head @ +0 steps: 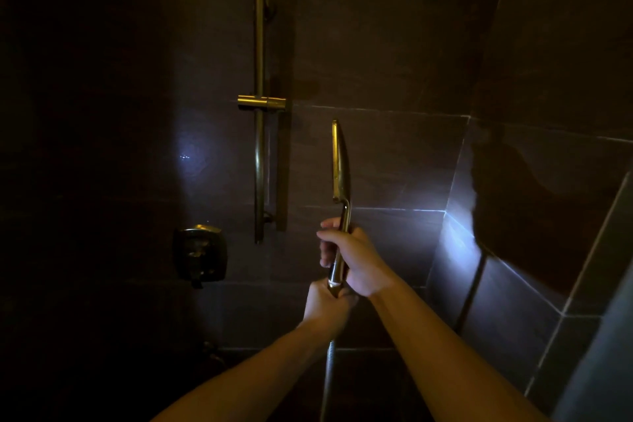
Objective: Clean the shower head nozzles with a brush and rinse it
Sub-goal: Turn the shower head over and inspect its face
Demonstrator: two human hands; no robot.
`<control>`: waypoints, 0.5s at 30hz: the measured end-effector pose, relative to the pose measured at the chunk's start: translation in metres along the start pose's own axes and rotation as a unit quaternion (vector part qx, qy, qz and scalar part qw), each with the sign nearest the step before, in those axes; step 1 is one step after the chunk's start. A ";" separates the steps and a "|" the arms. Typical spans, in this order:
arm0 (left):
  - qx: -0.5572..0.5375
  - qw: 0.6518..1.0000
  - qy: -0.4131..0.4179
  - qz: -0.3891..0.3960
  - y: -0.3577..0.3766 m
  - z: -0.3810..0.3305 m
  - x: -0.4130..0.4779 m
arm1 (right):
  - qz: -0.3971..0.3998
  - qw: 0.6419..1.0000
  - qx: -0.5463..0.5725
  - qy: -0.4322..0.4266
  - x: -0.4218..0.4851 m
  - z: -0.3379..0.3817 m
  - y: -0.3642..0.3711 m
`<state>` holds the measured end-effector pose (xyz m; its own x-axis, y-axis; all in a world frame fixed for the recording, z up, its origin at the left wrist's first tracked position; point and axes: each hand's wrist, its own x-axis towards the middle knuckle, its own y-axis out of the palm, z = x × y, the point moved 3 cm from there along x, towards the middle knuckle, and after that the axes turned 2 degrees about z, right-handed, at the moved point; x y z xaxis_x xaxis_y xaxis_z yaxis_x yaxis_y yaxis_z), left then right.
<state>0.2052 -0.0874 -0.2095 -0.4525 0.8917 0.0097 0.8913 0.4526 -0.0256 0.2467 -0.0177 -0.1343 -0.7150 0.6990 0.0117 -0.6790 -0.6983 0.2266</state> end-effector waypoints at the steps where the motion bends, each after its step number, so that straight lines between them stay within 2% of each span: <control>1: -0.001 1.000 0.000 -0.014 -0.002 -0.001 0.001 | -0.015 1.000 -0.013 -0.012 -0.001 0.000 0.001; 6: -0.019 0.997 0.006 -0.078 -0.008 -0.007 0.006 | -0.152 0.977 -0.108 -0.103 -0.004 0.006 0.007; 8: -0.019 0.996 0.009 -0.084 -0.009 -0.010 0.007 | -0.172 0.968 -0.124 -0.132 -0.006 0.009 0.011; 11: -0.015 0.996 0.004 -0.086 -0.013 -0.016 0.009 | -0.154 0.969 -0.118 -0.150 -0.008 0.016 0.011; 15: -0.017 0.997 0.024 -0.077 -0.020 -0.025 0.013 | -0.052 0.986 -0.071 -0.139 -0.005 0.026 0.015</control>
<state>0.1822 -0.0854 -0.1843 -0.5824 0.8107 0.0590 0.8125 0.5828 0.0133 0.2445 -0.0278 -0.1055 -0.5799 0.7700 0.2663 -0.7770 -0.6209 0.1033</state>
